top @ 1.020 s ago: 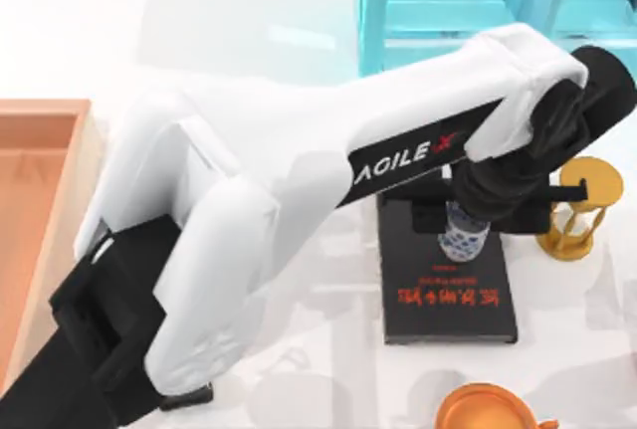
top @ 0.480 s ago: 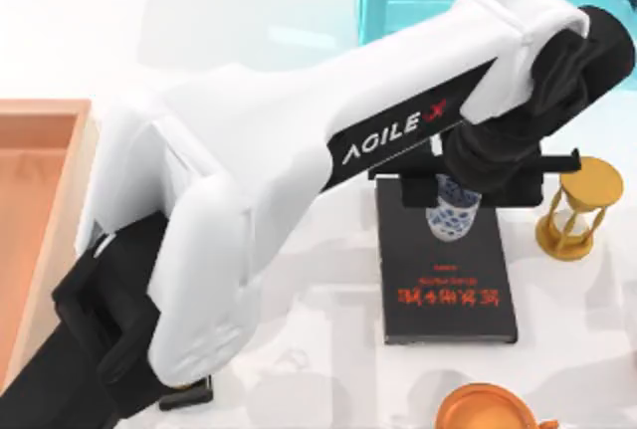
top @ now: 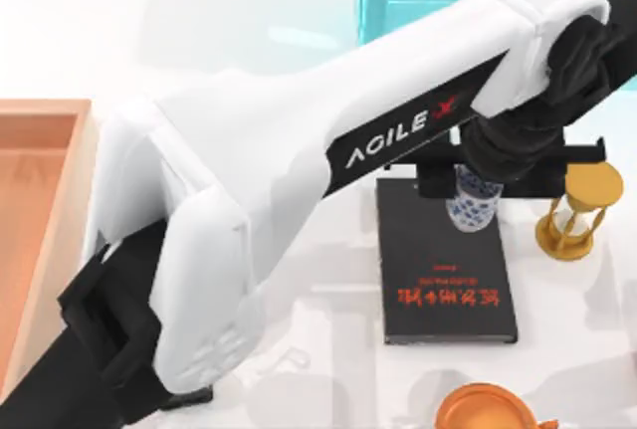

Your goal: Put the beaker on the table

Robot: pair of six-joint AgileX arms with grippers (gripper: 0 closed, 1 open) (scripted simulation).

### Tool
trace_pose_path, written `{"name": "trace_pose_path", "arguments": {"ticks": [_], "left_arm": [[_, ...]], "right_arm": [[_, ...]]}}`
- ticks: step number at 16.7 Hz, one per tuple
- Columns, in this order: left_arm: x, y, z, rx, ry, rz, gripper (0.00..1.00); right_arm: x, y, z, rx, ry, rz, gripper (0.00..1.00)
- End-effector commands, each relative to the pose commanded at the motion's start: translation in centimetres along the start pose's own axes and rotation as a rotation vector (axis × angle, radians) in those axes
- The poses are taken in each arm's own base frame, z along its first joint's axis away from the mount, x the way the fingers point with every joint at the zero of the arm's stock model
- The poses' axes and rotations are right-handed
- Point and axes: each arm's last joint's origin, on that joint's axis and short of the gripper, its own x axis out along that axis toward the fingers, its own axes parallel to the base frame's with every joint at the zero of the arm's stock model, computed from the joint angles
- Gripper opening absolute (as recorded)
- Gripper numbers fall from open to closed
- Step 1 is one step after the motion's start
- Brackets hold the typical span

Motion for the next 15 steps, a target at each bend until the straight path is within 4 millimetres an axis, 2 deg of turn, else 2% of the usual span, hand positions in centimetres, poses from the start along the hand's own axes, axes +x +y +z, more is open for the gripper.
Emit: {"name": "trace_pose_path", "arguments": {"ticks": [4, 7, 9, 12, 15], "left_arm": [[-0.6, 0.7, 0.5, 0.008, -0.01, -0.012, 0.0], [-1.5, 2.9, 1.4, -0.002, -0.01, -0.012, 0.0], [-1.2, 4.5, 1.5, -0.004, 0.012, 0.016, 0.0], [-2.1, 6.3, 1.9, 0.001, 0.003, 0.005, 0.0], [-2.1, 8.8, 1.7, -0.006, 0.019, 0.025, 0.0]], "right_arm": [[0.0, 0.0, 0.0, 0.0, 0.0, 0.0, 1.0], [0.0, 0.0, 0.0, 0.0, 0.0, 0.0, 1.0], [0.0, 0.0, 0.0, 0.0, 0.0, 0.0, 1.0], [0.0, 0.0, 0.0, 0.0, 0.0, 0.0, 1.0], [0.0, 0.0, 0.0, 0.0, 0.0, 0.0, 1.0]]}}
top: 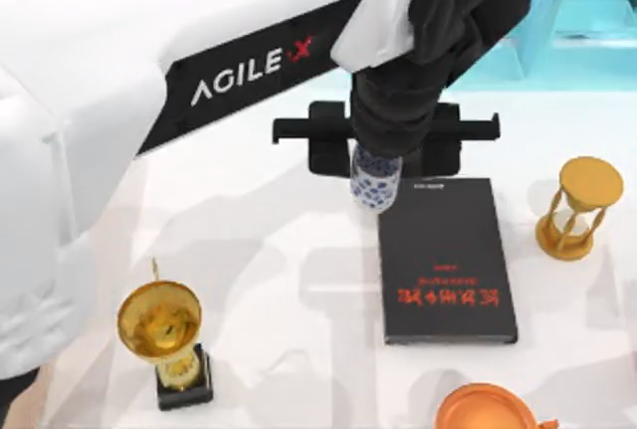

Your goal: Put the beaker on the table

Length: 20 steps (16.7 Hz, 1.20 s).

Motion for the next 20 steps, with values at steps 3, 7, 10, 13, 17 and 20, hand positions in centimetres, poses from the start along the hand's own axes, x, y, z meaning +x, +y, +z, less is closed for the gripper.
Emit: {"name": "trace_pose_path", "arguments": {"ticks": [3, 7, 10, 13, 17, 20], "left_arm": [[-1.0, 2.4, -0.1, 0.0, -0.011, -0.012, 0.0], [-1.3, 2.9, -0.1, 0.007, -0.021, -0.025, 0.0], [-1.1, 2.7, -0.3, 0.014, -0.018, -0.021, 0.0], [0.5, 2.7, -0.2, 0.012, -0.02, -0.023, 0.0], [3.9, 2.7, -0.4, 0.008, -0.021, -0.025, 0.0], [5.2, 2.8, -0.6, 0.007, -0.021, -0.025, 0.0]], "right_arm": [[0.0, 0.0, 0.0, 0.0, 0.0, 0.0, 1.0], [0.0, 0.0, 0.0, 0.0, 0.0, 0.0, 1.0], [0.0, 0.0, 0.0, 0.0, 0.0, 0.0, 1.0], [0.0, 0.0, 0.0, 0.0, 0.0, 0.0, 1.0], [0.0, 0.0, 0.0, 0.0, 0.0, 0.0, 1.0], [0.0, 0.0, 0.0, 0.0, 0.0, 0.0, 1.0]]}}
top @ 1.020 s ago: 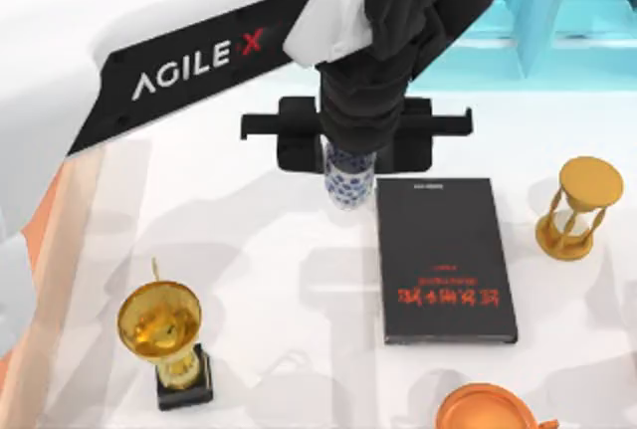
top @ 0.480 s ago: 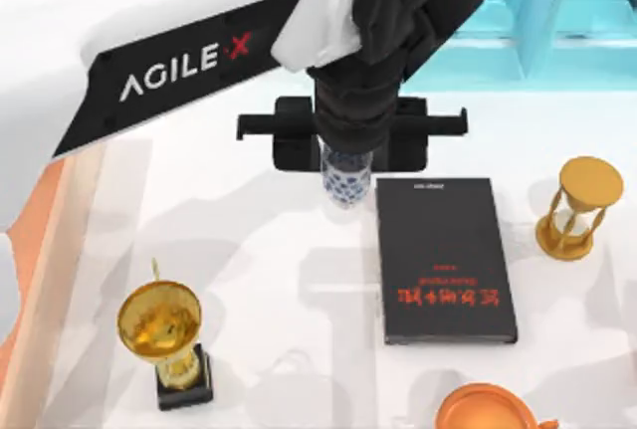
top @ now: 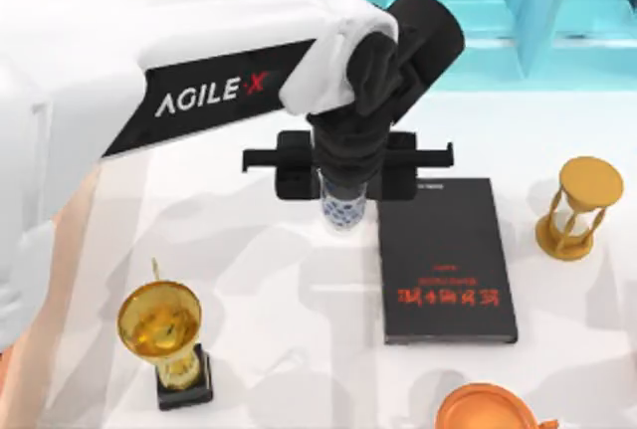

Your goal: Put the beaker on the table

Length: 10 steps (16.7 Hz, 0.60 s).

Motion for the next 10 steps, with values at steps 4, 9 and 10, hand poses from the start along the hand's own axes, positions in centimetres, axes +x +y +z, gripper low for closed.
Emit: {"name": "trace_pose_path", "arguments": {"ticks": [4, 9, 10], "left_arm": [[0.0, 0.0, 0.0, 0.0, 0.0, 0.0, 0.08], [0.0, 0.0, 0.0, 0.0, 0.0, 0.0, 0.45], [0.0, 0.0, 0.0, 0.0, 0.0, 0.0, 0.53]], "right_arm": [[0.0, 0.0, 0.0, 0.0, 0.0, 0.0, 1.0], [0.0, 0.0, 0.0, 0.0, 0.0, 0.0, 1.0], [0.0, 0.0, 0.0, 0.0, 0.0, 0.0, 1.0]]}}
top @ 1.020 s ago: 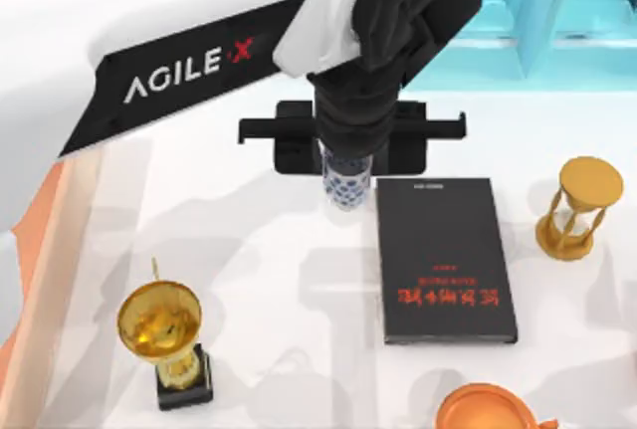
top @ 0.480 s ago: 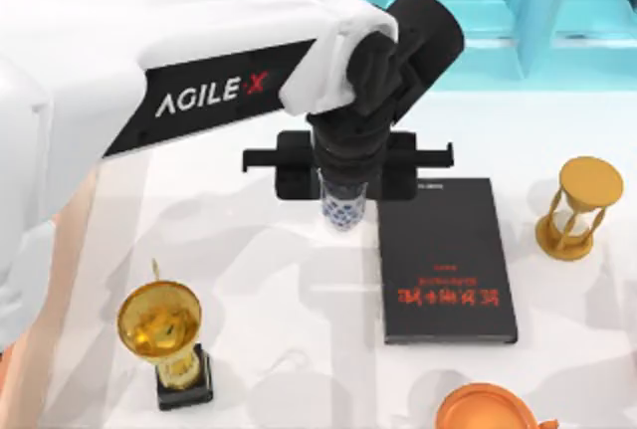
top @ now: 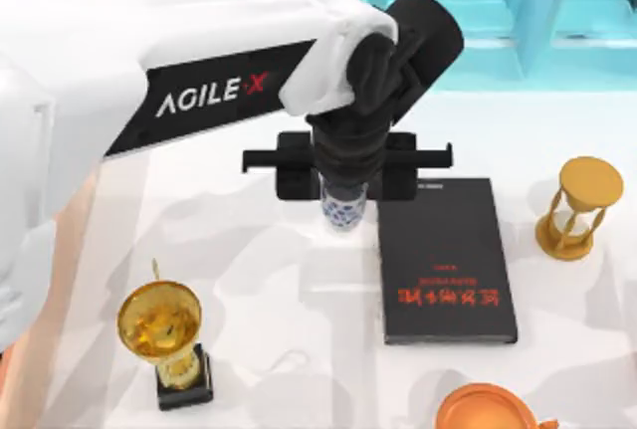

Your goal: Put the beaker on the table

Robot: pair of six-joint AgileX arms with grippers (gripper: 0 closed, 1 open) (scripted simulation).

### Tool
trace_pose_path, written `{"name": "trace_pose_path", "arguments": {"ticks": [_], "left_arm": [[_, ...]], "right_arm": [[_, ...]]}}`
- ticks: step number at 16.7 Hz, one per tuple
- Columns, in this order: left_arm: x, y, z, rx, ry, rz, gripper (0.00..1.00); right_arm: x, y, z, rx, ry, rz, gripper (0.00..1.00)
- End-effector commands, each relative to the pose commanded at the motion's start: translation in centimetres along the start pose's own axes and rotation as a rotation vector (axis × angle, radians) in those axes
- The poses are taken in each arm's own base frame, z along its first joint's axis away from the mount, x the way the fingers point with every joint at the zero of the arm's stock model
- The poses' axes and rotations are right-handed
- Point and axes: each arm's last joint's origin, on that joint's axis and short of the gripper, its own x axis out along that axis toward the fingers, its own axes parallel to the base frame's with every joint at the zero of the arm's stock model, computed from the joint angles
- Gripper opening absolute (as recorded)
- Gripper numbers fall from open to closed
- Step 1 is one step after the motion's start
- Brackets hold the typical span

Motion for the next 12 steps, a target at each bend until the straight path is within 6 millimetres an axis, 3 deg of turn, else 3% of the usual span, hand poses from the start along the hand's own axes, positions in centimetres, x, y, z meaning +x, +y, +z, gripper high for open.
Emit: {"name": "trace_pose_path", "arguments": {"ticks": [6, 12], "left_arm": [[0.0, 0.0, 0.0, 0.0, 0.0, 0.0, 0.98], [0.0, 0.0, 0.0, 0.0, 0.0, 0.0, 1.0]], "right_arm": [[0.0, 0.0, 0.0, 0.0, 0.0, 0.0, 1.0], [0.0, 0.0, 0.0, 0.0, 0.0, 0.0, 1.0]]}}
